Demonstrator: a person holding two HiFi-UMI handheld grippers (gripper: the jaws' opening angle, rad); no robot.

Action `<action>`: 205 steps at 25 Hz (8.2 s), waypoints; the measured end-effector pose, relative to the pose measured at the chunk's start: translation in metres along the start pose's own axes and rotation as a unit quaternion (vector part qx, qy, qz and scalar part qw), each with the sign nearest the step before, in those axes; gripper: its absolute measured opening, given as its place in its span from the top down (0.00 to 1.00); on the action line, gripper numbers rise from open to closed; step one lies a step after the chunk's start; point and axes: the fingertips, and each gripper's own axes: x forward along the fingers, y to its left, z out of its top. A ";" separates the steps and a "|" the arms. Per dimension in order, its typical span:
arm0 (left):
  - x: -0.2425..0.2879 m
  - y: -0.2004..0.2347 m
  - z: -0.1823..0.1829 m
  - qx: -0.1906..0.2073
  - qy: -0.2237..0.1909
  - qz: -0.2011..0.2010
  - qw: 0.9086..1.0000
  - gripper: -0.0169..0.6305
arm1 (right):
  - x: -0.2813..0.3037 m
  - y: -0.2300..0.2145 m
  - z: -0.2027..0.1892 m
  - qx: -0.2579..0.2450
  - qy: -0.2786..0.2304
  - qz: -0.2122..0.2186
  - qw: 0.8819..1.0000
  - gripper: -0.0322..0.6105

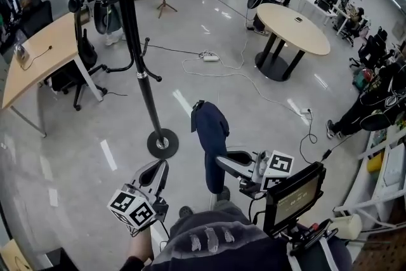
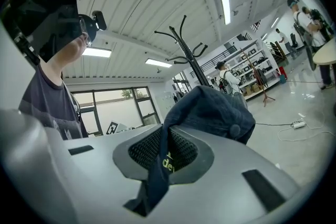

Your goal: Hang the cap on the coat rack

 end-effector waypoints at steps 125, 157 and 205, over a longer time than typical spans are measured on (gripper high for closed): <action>0.109 0.135 0.112 0.026 -0.055 0.104 0.993 0.96 | 0.193 -0.166 0.274 -0.160 -0.095 0.245 0.951 0.90; 0.096 0.152 0.115 0.022 -0.060 0.105 0.992 0.96 | 0.172 -0.197 0.282 0.016 -0.161 0.296 0.941 0.90; 0.095 0.163 0.110 0.018 -0.037 0.116 0.992 0.96 | 0.231 -0.200 0.223 -0.053 -0.036 0.204 0.977 0.90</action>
